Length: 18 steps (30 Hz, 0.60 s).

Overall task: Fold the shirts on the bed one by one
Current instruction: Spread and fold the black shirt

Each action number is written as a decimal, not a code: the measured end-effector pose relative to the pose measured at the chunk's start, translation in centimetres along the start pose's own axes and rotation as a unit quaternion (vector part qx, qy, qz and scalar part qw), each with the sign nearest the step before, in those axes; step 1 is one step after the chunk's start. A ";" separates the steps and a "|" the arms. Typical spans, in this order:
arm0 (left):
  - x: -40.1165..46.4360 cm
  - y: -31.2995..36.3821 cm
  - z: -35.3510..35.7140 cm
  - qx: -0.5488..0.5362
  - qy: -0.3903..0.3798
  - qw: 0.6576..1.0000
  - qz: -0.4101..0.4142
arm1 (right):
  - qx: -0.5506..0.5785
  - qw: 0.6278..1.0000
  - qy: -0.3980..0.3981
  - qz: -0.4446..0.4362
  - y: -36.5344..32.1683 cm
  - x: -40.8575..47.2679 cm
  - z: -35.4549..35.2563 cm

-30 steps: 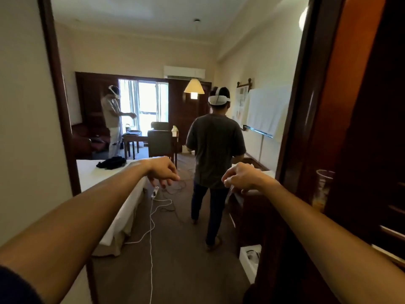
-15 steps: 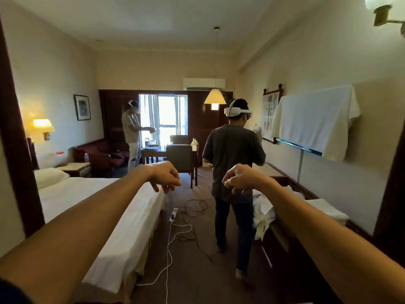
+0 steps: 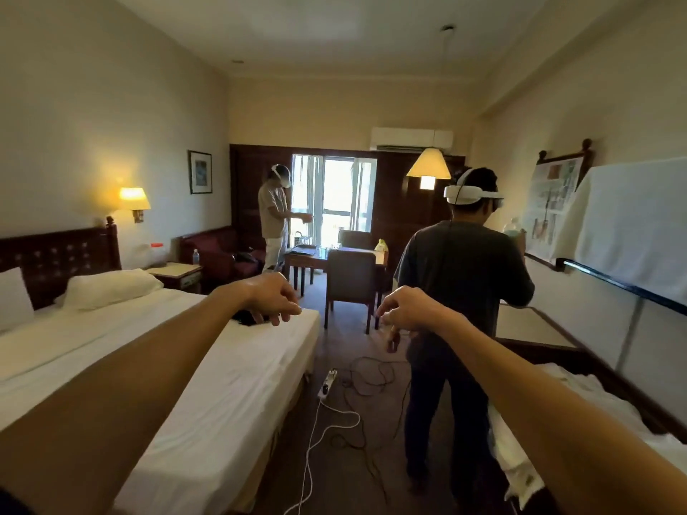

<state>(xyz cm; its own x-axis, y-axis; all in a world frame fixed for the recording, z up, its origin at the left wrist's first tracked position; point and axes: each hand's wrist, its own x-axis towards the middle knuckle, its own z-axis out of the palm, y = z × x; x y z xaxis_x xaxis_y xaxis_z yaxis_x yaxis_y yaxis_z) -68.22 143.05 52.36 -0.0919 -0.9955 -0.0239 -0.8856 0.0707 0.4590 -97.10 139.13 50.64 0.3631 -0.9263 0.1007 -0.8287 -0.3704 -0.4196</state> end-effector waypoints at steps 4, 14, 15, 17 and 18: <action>10.2 -4.4 -1.2 -0.007 -0.002 1.000 -0.021 | -0.003 1.000 -0.004 -0.016 2.0 10.8 1.1; 34.0 -12.7 -6.7 0.007 0.001 0.999 -0.044 | 0.022 1.000 -0.017 -0.004 5.9 38.1 3.5; 35.9 -13.6 -6.9 0.008 0.006 0.999 -0.043 | 0.022 1.000 -0.017 -0.006 6.2 40.7 4.1; 39.8 -15.6 -7.3 0.009 0.032 0.998 -0.048 | 0.023 0.999 -0.026 -0.013 6.6 46.0 5.2; 41.7 -16.7 -7.4 0.011 0.052 0.997 -0.058 | 0.024 0.999 -0.031 -0.016 6.9 48.6 5.9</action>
<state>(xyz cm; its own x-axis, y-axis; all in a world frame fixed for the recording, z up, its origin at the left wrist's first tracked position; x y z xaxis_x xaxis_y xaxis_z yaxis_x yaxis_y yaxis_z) -53.90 99.88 50.32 0.0582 -0.9982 0.0163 -0.8978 -0.0452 0.4380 -82.64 91.93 47.38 0.4166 -0.9072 0.0589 -0.7954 -0.3951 -0.4597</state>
